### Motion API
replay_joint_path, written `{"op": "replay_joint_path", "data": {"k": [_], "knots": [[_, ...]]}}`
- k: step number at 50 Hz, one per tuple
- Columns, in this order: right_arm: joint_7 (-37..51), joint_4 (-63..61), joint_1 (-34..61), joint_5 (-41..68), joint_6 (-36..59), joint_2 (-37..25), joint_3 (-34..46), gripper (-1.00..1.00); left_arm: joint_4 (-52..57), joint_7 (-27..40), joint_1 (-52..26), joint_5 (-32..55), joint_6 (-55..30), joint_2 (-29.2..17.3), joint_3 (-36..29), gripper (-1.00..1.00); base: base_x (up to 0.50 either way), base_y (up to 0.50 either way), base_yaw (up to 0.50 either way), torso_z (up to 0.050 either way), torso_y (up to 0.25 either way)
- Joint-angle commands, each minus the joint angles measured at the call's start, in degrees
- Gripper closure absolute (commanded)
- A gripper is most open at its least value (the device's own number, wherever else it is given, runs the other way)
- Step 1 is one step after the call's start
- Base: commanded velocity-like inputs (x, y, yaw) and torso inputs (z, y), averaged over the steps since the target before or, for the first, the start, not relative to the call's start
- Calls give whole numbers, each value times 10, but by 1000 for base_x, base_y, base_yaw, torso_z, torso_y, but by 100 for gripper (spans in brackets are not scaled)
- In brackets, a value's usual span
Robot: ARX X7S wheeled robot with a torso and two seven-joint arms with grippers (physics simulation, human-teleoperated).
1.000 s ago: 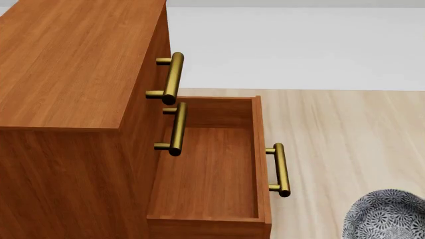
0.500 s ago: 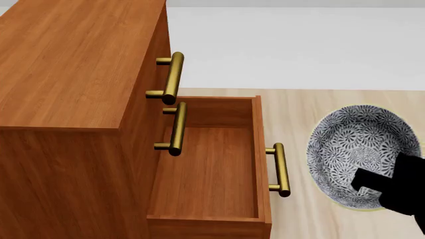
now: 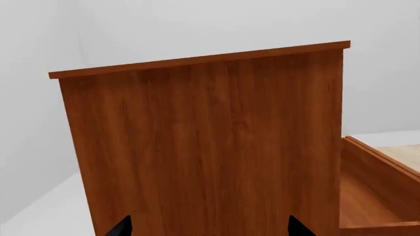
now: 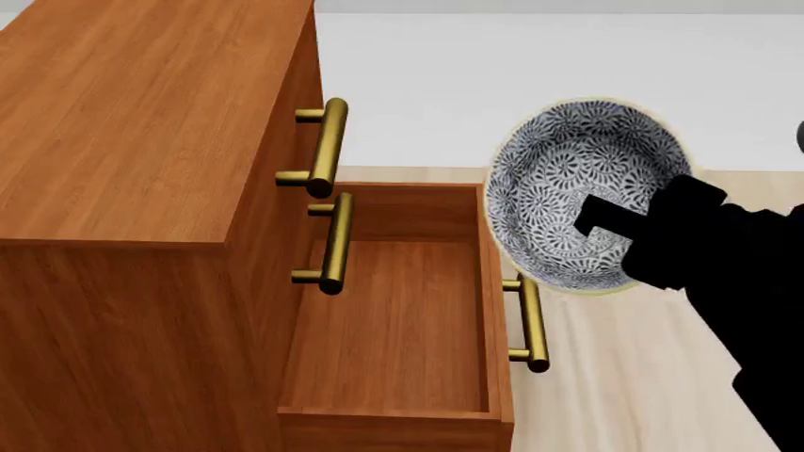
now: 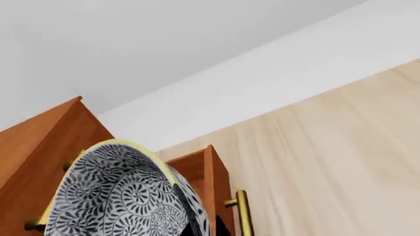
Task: Put the bowl in the bottom drawer of the cabinet.
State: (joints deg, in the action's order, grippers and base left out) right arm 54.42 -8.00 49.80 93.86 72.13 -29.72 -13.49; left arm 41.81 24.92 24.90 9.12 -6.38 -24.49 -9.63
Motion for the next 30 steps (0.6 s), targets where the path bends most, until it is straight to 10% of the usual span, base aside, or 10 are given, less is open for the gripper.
{"op": "replay_joint_path", "data": {"k": [1,30], "knots": [[20,52,60,8,-5,34,43,100,8,4,12,-9,4,-5,-1,-100,0,0,0,0,0],[-119,243,127,-176,-64,98,185,100,-6,10,4,3,6,-4,2,-100,0,0,0,0,0]]}}
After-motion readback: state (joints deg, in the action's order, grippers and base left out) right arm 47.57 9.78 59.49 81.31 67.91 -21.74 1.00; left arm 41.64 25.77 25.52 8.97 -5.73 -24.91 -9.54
